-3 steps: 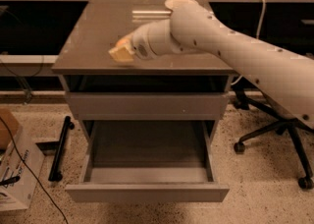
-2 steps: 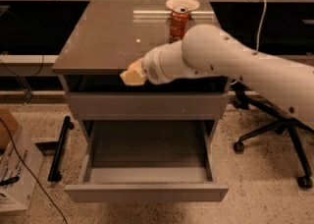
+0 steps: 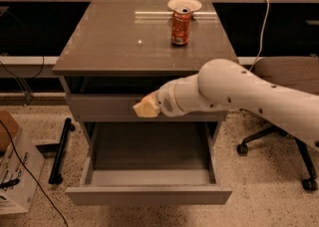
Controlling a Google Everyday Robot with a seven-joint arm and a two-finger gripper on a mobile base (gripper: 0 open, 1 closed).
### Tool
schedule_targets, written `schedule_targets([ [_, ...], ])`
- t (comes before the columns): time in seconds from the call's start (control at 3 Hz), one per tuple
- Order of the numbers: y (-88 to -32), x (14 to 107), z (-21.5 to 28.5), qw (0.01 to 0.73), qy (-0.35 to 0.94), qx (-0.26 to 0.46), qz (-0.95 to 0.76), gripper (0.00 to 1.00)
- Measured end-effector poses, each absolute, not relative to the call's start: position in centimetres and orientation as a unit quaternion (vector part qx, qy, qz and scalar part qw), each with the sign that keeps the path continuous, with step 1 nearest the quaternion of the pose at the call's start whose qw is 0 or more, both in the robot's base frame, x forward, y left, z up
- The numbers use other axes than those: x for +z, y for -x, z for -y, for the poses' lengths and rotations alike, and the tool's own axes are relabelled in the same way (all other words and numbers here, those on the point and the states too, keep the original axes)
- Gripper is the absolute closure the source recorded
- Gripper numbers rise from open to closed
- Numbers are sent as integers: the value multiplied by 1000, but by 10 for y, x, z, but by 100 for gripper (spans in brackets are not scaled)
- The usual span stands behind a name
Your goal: Place orange into middle drawer
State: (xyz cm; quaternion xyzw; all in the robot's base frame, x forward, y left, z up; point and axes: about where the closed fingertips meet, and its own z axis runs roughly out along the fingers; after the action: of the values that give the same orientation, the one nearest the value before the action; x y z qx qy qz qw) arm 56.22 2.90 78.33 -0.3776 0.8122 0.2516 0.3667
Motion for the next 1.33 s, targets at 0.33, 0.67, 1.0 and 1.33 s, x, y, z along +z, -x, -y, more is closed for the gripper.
schedule_targets([
  [0.33,-561,747,-30,351,368,274,-816,100],
  [0.67,-581,703,-31,342,365,298,-813,100],
  [1.0,-598,662,-28,353,337,330,-808,100],
  [1.33,-597,643,-28,343,331,334,-813,100],
])
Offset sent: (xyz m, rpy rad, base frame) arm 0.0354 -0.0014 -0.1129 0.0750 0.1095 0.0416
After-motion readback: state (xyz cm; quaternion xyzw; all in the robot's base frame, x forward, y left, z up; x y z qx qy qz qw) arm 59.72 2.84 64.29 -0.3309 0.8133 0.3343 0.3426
